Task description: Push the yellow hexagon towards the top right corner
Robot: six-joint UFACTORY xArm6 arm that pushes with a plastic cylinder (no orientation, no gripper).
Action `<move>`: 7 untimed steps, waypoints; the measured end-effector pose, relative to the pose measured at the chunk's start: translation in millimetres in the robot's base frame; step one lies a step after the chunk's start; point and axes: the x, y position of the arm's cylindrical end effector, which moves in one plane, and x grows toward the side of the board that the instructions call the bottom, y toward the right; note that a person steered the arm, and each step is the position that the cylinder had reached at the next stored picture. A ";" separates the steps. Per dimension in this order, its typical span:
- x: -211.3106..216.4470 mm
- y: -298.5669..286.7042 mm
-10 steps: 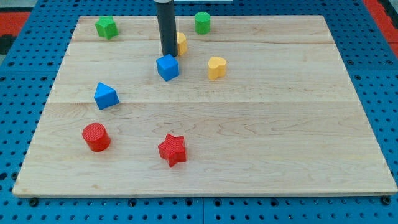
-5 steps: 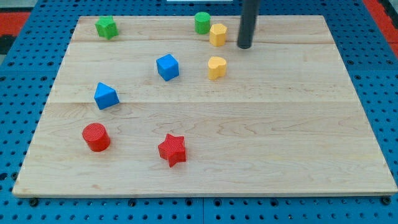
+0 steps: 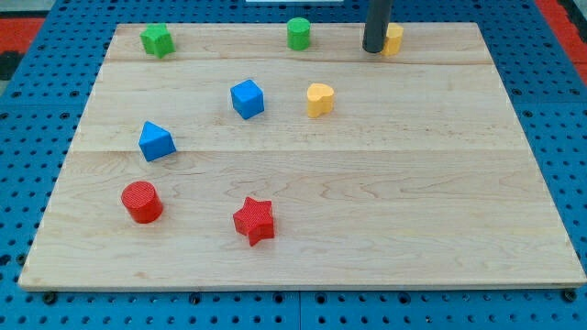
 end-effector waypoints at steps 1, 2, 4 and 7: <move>-3.4 34.2; -1.6 33.0; -1.6 31.4; 36.8 20.8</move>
